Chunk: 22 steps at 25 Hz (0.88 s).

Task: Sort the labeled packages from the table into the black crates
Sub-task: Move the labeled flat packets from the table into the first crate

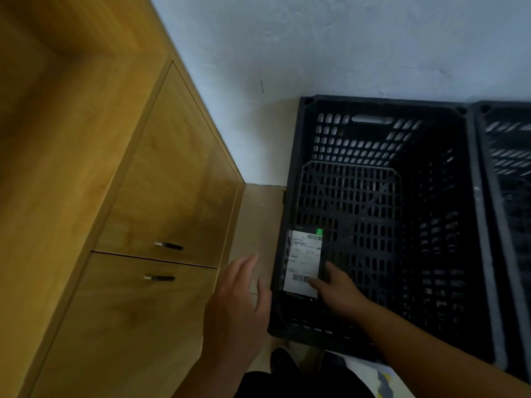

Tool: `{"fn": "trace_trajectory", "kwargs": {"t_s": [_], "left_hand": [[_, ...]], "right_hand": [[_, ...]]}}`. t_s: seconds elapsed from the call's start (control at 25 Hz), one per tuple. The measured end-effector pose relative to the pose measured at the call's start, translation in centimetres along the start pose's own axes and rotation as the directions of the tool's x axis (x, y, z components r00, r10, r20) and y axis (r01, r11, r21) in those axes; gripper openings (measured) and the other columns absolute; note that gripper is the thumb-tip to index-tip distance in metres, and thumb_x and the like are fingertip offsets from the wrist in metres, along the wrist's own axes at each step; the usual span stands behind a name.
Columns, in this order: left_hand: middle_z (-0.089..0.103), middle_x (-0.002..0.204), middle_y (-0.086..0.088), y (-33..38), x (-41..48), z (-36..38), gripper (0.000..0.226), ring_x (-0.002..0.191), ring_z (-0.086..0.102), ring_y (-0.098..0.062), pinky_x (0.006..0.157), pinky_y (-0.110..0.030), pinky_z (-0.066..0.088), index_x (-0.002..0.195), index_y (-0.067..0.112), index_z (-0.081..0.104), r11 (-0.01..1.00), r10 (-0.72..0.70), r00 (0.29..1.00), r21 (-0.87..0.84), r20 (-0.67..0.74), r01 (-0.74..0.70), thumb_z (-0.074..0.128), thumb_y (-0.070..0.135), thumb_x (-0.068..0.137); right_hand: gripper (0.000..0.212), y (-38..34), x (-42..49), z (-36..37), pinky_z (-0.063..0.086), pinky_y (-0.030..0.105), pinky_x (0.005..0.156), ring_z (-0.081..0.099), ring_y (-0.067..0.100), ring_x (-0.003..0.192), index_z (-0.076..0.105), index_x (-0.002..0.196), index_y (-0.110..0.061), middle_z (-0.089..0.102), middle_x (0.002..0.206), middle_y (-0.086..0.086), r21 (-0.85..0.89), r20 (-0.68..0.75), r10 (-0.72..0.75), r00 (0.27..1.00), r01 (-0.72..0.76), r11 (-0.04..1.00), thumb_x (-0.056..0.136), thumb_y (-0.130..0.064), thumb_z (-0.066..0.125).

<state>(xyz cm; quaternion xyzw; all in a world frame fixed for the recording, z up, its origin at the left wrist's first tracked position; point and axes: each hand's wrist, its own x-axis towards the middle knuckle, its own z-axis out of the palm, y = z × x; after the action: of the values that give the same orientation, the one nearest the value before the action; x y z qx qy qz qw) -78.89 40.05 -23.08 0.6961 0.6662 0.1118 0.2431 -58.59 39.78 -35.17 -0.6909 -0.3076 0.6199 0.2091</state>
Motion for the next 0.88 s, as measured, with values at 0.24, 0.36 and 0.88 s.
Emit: {"fn": "trace_trajectory", "kwargs": {"t_s": [0.24,0.36,0.88], "left_hand": [[0.059,0.130,0.021,6.9,-3.6,-5.5,0.042,0.120,0.052,-0.002,0.094,-0.018,0.040,0.139,0.034,0.058,0.983,0.166,0.980,0.065,0.106,-0.173,0.061,0.035,0.097],[0.056,0.132,0.023,11.2,-4.9,-8.7,0.041,0.122,0.050,-0.003,0.097,-0.019,0.043,0.138,0.038,0.056,0.974,0.189,0.963,0.090,0.192,-0.209,0.056,0.047,0.097],[0.044,0.140,0.032,30.4,-10.3,-14.4,0.048,0.134,0.040,0.005,0.106,-0.015,0.035,0.146,0.049,0.040,0.697,0.695,0.655,-0.054,0.296,-0.715,0.039,0.060,0.099]], "right_hand": [[0.055,-6.4,-13.5,-4.9,0.043,0.031,0.105,0.055,0.016,0.121,0.044,0.147,-0.022,0.057,0.133,-0.006,-0.660,-0.270,-0.324,0.907,0.071,0.748,0.096,-0.038,0.058],[0.042,-10.5,-21.1,-7.2,0.044,0.033,0.095,0.054,0.021,0.112,0.051,0.131,-0.024,0.057,0.118,-0.003,-0.804,-0.277,-0.384,0.881,0.006,0.595,0.095,-0.046,0.050],[0.044,-15.1,-45.7,-16.9,0.039,0.032,0.103,0.045,0.019,0.123,0.042,0.133,-0.027,0.047,0.128,-0.005,-0.722,-0.560,-0.422,0.713,-0.170,0.670,0.097,-0.053,0.043]]}}
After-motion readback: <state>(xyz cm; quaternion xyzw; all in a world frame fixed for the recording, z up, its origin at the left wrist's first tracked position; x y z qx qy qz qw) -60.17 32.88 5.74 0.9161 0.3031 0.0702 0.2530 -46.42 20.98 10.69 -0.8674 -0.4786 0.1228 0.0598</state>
